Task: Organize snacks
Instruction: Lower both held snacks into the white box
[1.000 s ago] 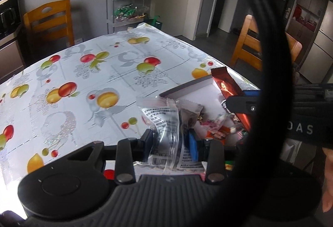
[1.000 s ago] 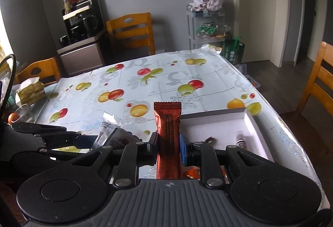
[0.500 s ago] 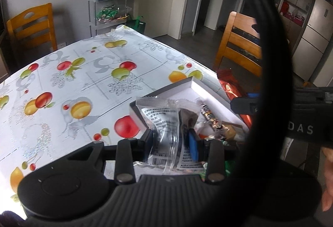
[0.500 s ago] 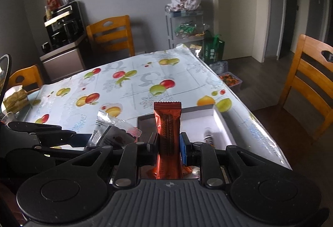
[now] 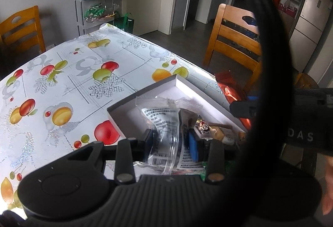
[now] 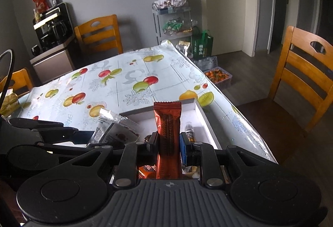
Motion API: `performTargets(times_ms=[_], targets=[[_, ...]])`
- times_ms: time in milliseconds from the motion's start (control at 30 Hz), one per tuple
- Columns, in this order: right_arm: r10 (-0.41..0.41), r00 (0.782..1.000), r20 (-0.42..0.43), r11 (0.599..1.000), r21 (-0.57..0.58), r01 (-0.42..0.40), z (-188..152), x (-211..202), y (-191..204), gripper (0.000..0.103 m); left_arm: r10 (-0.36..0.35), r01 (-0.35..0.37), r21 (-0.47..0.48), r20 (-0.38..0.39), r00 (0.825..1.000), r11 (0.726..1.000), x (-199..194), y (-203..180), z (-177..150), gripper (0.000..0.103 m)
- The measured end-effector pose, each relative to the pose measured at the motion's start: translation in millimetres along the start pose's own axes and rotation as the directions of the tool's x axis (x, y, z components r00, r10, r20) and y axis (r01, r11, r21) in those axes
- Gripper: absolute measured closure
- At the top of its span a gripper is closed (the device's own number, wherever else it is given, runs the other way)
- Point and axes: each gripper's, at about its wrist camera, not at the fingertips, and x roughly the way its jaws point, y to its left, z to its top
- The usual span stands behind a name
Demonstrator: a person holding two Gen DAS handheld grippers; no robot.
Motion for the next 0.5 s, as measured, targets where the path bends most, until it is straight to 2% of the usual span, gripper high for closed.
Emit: performTargets(times_ms=[500], targets=[[0.009, 0.998, -0.058, 0.999, -0.031, -0.011, 1.6, 27.9, -14.1, 0.080, 0.016, -0.017, -0.022, -0.040, 0.999, 1.000, 30.2, -6.7, 5.3, 0.070]])
